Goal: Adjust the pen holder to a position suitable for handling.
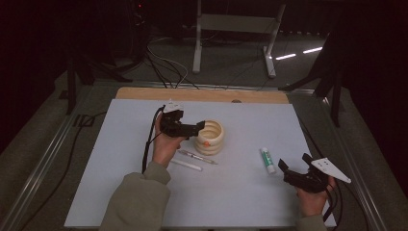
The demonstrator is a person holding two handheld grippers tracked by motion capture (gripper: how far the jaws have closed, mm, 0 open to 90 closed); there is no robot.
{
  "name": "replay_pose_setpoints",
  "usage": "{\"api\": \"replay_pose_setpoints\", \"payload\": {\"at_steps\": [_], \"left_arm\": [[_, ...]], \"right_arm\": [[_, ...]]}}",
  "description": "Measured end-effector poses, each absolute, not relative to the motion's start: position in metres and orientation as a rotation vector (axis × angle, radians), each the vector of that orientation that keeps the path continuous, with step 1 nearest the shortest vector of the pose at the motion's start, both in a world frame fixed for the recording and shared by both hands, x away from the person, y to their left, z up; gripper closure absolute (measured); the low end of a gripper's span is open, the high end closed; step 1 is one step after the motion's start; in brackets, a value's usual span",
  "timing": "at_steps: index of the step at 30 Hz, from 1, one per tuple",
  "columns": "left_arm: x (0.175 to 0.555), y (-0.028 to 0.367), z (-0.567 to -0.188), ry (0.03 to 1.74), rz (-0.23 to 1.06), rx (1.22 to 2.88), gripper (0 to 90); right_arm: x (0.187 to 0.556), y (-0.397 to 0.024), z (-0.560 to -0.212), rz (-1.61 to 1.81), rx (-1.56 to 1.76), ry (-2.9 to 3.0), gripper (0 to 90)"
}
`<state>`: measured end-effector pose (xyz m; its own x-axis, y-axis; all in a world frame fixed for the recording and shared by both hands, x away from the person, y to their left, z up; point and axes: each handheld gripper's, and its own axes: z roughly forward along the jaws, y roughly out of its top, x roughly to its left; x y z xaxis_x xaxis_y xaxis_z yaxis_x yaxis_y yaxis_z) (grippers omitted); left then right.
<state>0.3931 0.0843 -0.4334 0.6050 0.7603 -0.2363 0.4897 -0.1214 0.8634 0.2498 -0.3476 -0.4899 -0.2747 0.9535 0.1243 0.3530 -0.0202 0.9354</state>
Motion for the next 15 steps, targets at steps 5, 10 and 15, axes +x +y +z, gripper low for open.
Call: {"api": "replay_pose_setpoints", "payload": {"at_steps": [5, 10, 15], "left_arm": [[0.392, 0.095, -0.429, 1.074, 0.286, 1.785, 0.3], [0.387, 0.101, -0.426, 1.080, 0.297, 1.815, 0.4], [0.379, 0.107, -0.420, 1.062, 0.321, 1.852, 0.3]], "right_arm": [[0.250, -0.348, -0.490, 1.304, 1.379, 1.660, 0.0], [0.251, -0.345, -0.490, 1.298, 1.361, 1.686, 0.0], [0.251, -0.345, -0.490, 1.307, 1.359, 1.695, 0.0]]}}
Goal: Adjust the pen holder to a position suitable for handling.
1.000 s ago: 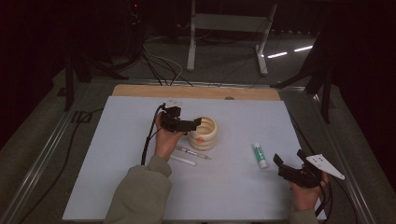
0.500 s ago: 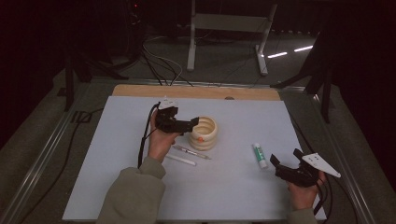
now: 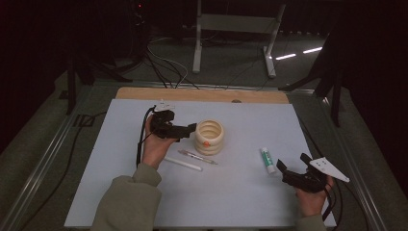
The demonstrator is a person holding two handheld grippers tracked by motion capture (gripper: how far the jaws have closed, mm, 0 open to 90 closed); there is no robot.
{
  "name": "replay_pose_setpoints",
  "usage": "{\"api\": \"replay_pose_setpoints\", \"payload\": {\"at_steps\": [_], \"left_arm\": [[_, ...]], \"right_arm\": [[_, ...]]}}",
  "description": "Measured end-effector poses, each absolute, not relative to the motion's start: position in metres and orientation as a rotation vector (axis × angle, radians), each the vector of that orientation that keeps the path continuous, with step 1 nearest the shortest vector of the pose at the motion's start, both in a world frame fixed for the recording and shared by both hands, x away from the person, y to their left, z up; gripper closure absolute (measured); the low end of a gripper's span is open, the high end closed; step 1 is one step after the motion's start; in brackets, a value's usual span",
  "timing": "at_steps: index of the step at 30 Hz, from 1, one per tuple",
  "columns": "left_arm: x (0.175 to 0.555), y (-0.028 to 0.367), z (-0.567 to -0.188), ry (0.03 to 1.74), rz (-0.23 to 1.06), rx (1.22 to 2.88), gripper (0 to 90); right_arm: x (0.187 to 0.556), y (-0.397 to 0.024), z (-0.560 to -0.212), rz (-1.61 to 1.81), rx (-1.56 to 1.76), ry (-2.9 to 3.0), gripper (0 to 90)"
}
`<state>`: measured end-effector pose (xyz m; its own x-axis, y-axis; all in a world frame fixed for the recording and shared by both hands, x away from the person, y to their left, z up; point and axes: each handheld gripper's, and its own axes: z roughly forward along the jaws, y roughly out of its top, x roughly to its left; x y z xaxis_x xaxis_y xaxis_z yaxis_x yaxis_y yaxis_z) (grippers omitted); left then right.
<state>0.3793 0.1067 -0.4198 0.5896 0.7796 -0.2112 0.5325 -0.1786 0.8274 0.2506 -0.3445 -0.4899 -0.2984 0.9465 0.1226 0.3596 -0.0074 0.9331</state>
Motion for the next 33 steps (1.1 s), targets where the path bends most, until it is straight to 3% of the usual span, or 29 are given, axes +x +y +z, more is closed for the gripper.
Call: {"api": "replay_pose_setpoints", "payload": {"at_steps": [33], "left_arm": [[0.363, 0.145, -0.428, 0.968, 0.358, 2.025, 0.2]], "right_arm": [[0.249, -0.347, -0.490, 1.286, 1.381, 1.676, 0.0]]}}
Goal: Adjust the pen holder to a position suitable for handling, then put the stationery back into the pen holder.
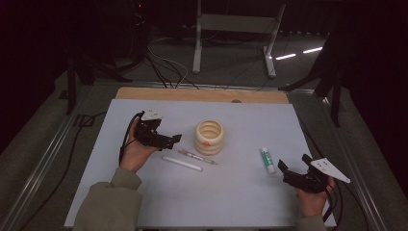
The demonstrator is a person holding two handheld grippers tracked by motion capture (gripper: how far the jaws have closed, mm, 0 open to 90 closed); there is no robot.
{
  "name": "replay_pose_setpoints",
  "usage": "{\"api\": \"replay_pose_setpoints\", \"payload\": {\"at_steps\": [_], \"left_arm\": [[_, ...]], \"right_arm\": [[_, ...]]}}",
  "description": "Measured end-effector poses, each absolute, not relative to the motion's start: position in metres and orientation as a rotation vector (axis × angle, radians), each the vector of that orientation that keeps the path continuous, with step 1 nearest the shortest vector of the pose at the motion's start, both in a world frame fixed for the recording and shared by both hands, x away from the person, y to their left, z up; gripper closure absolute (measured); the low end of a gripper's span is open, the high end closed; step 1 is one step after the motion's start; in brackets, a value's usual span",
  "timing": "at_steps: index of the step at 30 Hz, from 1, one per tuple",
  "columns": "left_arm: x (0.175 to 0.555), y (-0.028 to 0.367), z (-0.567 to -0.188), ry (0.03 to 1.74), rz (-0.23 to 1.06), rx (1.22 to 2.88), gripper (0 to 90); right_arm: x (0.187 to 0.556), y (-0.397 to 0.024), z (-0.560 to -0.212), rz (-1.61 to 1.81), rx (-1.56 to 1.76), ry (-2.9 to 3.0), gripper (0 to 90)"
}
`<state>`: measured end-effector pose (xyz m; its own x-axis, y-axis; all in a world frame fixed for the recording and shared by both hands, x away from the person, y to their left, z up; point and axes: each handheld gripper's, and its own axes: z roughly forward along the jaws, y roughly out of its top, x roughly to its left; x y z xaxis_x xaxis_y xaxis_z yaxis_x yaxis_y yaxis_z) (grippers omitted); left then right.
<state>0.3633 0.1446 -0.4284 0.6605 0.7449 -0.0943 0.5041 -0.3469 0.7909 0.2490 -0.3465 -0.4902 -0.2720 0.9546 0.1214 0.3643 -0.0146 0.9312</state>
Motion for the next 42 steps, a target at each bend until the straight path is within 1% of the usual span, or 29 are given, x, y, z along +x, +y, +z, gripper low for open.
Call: {"api": "replay_pose_setpoints", "payload": {"at_steps": [7, 14, 23, 27, 32, 35, 41, 42], "left_arm": [[0.365, 0.139, -0.432, 0.938, 0.334, 2.044, 0.2], [0.365, 0.129, -0.439, 0.871, 0.301, 2.100, 0.3], [0.368, 0.112, -0.457, 0.816, 0.270, 2.225, 0.3], [0.367, 0.106, -0.465, 0.798, 0.226, 2.268, 0.4], [0.366, 0.105, -0.472, 0.783, 0.196, 2.294, 3.7], [0.364, 0.104, -0.476, 0.783, 0.152, 2.310, 5.3], [0.361, 0.100, -0.484, 0.720, 0.112, 2.379, 8.3], [0.360, 0.098, -0.485, 0.702, 0.105, 2.385, 11.4]], "right_arm": [[0.249, -0.347, -0.490, 1.286, 1.380, 1.679, 0.0], [0.250, -0.346, -0.490, 1.292, 1.377, 1.676, 0.0], [0.249, -0.346, -0.490, 1.290, 1.374, 1.679, 0.0], [0.249, -0.345, -0.490, 1.291, 1.368, 1.684, 0.0], [0.251, -0.345, -0.490, 1.293, 1.369, 1.684, 0.0], [0.251, -0.345, -0.490, 1.297, 1.369, 1.687, 0.0], [0.251, -0.345, -0.490, 1.298, 1.365, 1.697, 0.0], [0.252, -0.344, -0.491, 1.297, 1.368, 1.702, 0.0]]}}
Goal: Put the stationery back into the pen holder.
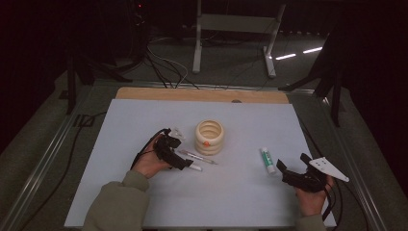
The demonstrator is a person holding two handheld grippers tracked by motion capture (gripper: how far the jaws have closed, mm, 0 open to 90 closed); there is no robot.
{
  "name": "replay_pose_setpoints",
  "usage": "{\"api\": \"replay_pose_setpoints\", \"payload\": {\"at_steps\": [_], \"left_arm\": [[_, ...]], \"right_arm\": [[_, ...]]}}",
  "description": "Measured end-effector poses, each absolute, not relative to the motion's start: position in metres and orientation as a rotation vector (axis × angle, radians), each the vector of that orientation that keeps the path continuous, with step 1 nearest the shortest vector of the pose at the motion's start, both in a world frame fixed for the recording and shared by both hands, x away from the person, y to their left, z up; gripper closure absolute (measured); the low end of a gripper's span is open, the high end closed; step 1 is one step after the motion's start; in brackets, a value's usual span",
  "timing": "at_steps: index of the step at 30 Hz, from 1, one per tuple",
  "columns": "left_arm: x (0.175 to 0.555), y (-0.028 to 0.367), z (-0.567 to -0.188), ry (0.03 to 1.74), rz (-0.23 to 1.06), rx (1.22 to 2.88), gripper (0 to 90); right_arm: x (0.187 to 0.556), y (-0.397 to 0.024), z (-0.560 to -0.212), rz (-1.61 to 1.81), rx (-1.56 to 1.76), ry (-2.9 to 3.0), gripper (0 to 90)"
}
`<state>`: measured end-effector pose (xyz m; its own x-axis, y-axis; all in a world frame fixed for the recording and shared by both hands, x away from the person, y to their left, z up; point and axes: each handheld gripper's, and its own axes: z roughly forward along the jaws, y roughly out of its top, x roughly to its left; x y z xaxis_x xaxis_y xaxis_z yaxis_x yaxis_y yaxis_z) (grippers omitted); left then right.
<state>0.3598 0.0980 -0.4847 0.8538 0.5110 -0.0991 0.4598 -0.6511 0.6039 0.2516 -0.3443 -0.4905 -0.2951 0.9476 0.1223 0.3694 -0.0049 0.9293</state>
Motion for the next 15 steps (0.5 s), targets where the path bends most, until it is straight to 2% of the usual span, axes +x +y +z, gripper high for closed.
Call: {"api": "replay_pose_setpoints", "payload": {"at_steps": [1, 3, 6, 15], "left_arm": [[0.359, 0.096, -0.485, 0.683, 0.091, 2.390, 15.6], [0.357, 0.093, -0.486, 0.658, 0.083, 2.403, 18.1], [0.356, 0.090, -0.488, 0.623, 0.056, 2.422, 32.2], [0.354, 0.086, -0.503, 0.546, 0.026, 2.546, 56.6]], "right_arm": [[0.252, -0.344, -0.491, 1.296, 1.368, 1.705, 0.0], [0.252, -0.344, -0.491, 1.297, 1.364, 1.707, 0.0], [0.252, -0.344, -0.491, 1.296, 1.363, 1.709, 0.0], [0.252, -0.344, -0.491, 1.299, 1.363, 1.716, 0.0]]}}
